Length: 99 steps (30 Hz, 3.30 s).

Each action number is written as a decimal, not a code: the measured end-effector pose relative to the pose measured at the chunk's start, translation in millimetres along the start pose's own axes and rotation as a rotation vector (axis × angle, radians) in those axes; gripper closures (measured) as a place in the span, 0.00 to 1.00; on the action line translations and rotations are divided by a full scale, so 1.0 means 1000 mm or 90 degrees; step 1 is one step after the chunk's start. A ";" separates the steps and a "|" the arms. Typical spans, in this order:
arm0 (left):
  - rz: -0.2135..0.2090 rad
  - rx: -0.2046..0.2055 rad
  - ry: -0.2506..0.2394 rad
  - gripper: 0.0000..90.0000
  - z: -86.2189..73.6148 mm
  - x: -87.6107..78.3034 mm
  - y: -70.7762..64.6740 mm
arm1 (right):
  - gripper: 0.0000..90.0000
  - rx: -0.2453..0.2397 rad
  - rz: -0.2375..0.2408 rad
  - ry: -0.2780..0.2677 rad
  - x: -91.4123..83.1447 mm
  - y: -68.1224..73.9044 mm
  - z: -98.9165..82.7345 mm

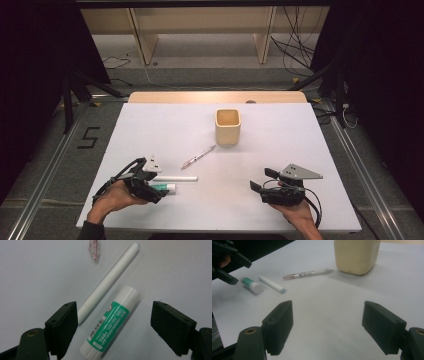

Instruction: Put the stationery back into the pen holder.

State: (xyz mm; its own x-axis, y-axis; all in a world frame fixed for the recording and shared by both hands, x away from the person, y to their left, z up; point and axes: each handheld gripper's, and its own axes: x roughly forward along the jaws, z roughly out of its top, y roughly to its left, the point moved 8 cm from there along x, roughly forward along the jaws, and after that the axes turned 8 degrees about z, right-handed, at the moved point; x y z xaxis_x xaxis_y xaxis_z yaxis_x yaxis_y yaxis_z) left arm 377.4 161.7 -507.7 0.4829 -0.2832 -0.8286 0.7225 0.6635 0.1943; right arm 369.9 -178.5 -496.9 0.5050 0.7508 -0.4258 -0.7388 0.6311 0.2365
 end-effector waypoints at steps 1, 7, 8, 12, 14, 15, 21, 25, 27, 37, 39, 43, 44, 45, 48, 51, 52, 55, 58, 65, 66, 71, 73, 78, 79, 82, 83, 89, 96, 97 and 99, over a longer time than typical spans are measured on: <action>0.000 0.004 0.004 0.25 -0.001 0.000 0.000 | 0.28 0.001 0.002 0.001 0.000 0.001 0.000; 0.005 0.030 0.019 0.29 -0.006 0.000 0.000 | 0.28 -0.001 0.004 0.005 0.000 0.004 -0.002; 0.003 0.032 0.023 0.30 -0.007 0.000 0.000 | 0.28 -0.001 0.005 0.006 0.000 0.005 -0.003; 0.002 0.043 0.045 0.30 -0.013 0.002 0.000 | 0.28 -0.001 0.008 0.008 -0.001 0.007 -0.003; 0.003 0.049 0.051 0.30 -0.014 0.003 0.001 | 0.28 -0.004 0.008 0.008 -0.001 0.008 -0.003; 0.003 0.046 0.052 0.31 -0.014 0.005 0.000 | 0.28 -0.005 0.008 0.009 0.000 0.008 -0.003; 0.002 0.065 0.089 0.32 -0.021 0.016 0.003 | 0.28 -0.002 0.012 0.012 0.001 0.009 -0.004; -0.005 0.076 0.099 0.35 -0.021 0.020 0.003 | 0.28 -0.007 0.019 0.010 0.002 0.012 -0.004; -0.009 0.076 0.098 0.36 -0.020 0.022 0.002 | 0.28 -0.006 0.022 0.010 0.002 0.014 -0.004; -0.025 0.095 0.132 0.44 -0.022 0.028 0.001 | 0.27 -0.012 0.027 0.002 0.003 0.019 -0.003; -0.027 0.100 0.138 0.46 -0.021 0.028 0.001 | 0.27 -0.011 0.027 0.002 0.003 0.020 -0.004; -0.029 0.111 0.151 0.51 -0.020 0.028 -0.001 | 0.27 -0.009 0.027 0.002 0.003 0.020 -0.004; -0.033 0.112 0.152 0.53 -0.020 0.028 -0.002 | 0.27 -0.010 0.027 0.002 0.003 0.020 -0.004; -0.035 0.115 0.152 0.55 -0.020 0.028 -0.002 | 0.27 -0.010 0.027 0.002 0.003 0.020 -0.004; -0.044 0.132 0.156 0.61 -0.019 0.027 -0.004 | 0.27 -0.009 0.027 0.002 0.003 0.020 -0.004; -0.046 0.145 0.155 0.65 -0.019 0.026 -0.007 | 0.27 -0.008 0.028 0.002 0.003 0.020 -0.004; -0.047 0.146 0.152 0.66 -0.019 0.026 -0.008 | 0.27 -0.008 0.029 0.003 0.003 0.020 -0.004; -0.048 0.161 0.151 0.69 -0.019 0.026 -0.008 | 0.27 -0.009 0.029 0.004 0.003 0.020 -0.005; -0.051 0.167 0.149 0.71 -0.019 0.025 -0.009 | 0.27 -0.008 0.029 0.005 0.003 0.021 -0.005; -0.064 0.149 0.129 0.73 -0.018 0.022 -0.009 | 0.28 -0.007 0.030 0.003 0.003 0.021 -0.004; -0.064 0.147 0.123 0.73 -0.016 0.021 -0.008 | 0.28 -0.008 0.030 0.004 0.003 0.021 -0.004; -0.066 0.101 0.053 0.73 -0.002 0.015 -0.007 | 0.28 -0.011 0.032 0.001 0.003 0.023 -0.004; -0.065 0.091 0.026 0.73 0.004 0.014 -0.008 | 0.28 -0.013 0.032 0.001 0.004 0.024 -0.003; -0.069 0.052 -0.046 0.73 0.020 0.012 -0.013 | 0.28 -0.012 0.030 -0.006 0.005 0.026 -0.002; -0.068 0.048 -0.057 0.73 0.023 0.012 -0.014 | 0.28 -0.010 0.030 -0.008 0.005 0.026 -0.002; -0.063 0.021 -0.094 0.73 0.032 0.013 -0.019 | 0.28 -0.001 0.031 -0.017 0.005 0.027 0.000; -0.061 0.011 -0.106 0.73 0.035 0.014 -0.019 | 0.28 0.004 0.033 -0.021 0.006 0.028 0.001; -0.044 -0.034 -0.157 0.72 0.049 0.015 -0.026 | 0.28 0.029 0.040 -0.035 0.010 0.031 0.006; -0.041 -0.076 -0.198 0.72 0.058 0.017 -0.034 | 0.28 0.064 0.070 -0.041 0.018 0.038 0.012; -0.044 -0.081 -0.203 0.72 0.059 0.017 -0.036 | 0.28 0.066 0.074 -0.040 0.019 0.039 0.013; -0.047 -0.086 -0.209 0.72 0.061 0.018 -0.039 | 0.28 0.073 0.081 -0.040 0.023 0.041 0.014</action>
State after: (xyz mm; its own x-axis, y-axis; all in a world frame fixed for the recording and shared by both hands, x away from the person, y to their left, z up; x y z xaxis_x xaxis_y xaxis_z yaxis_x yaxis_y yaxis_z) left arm 387.6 88.3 -498.3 0.5813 -0.5268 -0.6202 0.6999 0.7124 0.0510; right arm 357.3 -132.6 -484.2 0.4399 0.8343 -0.3322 -0.7447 0.5457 0.3843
